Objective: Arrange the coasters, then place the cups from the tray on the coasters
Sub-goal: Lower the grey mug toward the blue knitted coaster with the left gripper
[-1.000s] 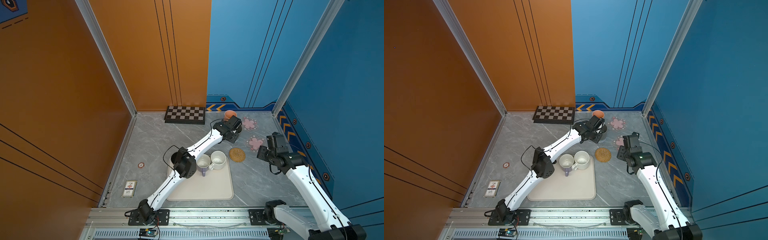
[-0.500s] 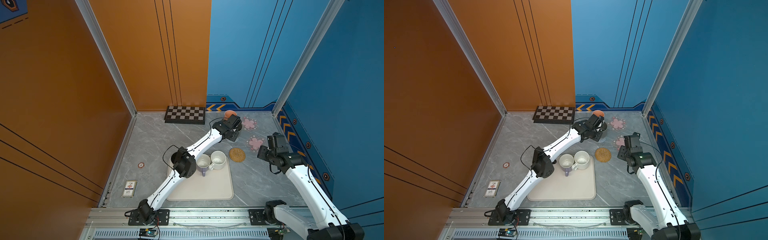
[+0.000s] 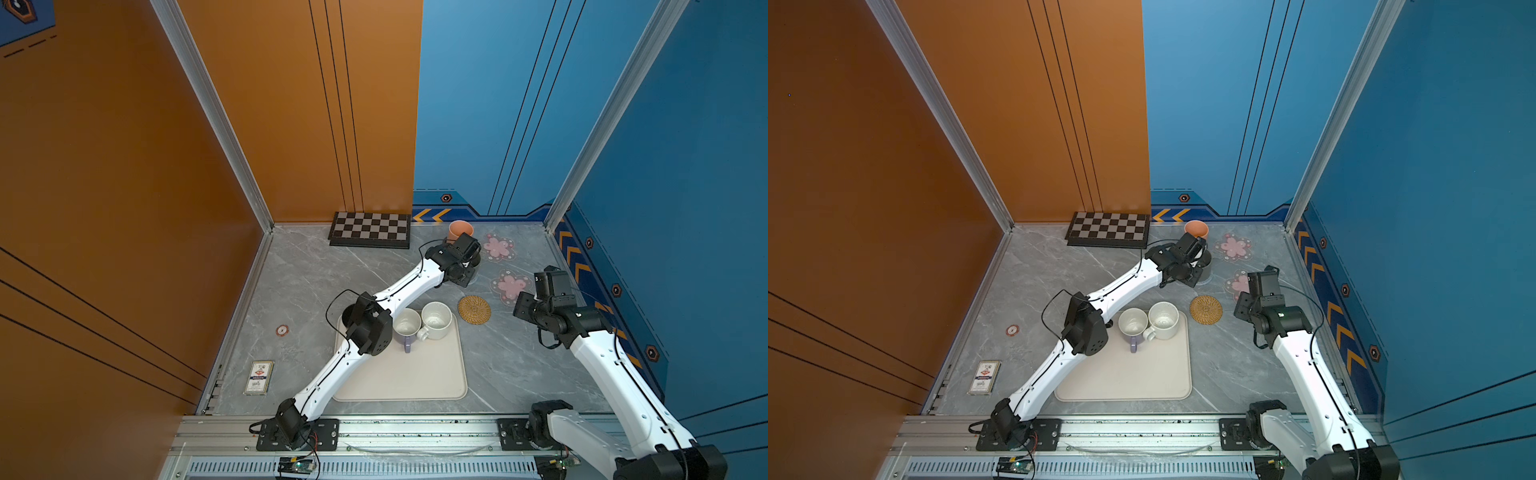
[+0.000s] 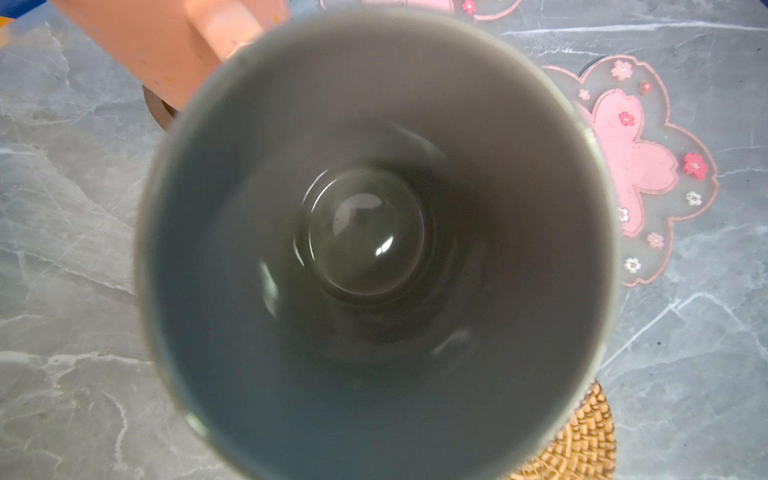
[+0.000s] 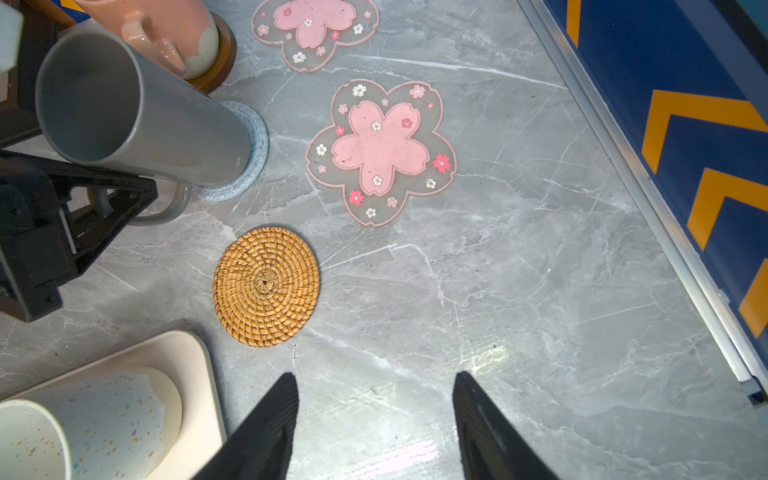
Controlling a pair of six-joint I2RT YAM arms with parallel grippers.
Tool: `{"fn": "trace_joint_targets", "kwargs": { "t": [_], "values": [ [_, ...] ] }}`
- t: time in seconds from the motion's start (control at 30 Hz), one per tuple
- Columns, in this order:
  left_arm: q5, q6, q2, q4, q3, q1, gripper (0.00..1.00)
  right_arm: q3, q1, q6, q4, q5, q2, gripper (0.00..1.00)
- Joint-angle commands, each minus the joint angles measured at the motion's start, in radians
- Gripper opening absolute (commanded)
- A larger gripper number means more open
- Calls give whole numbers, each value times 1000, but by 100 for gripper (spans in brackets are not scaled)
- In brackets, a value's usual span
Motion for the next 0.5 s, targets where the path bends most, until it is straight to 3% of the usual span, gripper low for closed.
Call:
{"fn": "trace_joint_targets", "kwargs": {
  "t": [0.0,0.47],
  "values": [
    [-38,-14,-30,71,9,6,0,-15,-6,0,9,-12,-5,62],
    [-47,-25,-40,70,-26,8,7,-27,-8,4,10,-16,-17,62]
  ]
}}
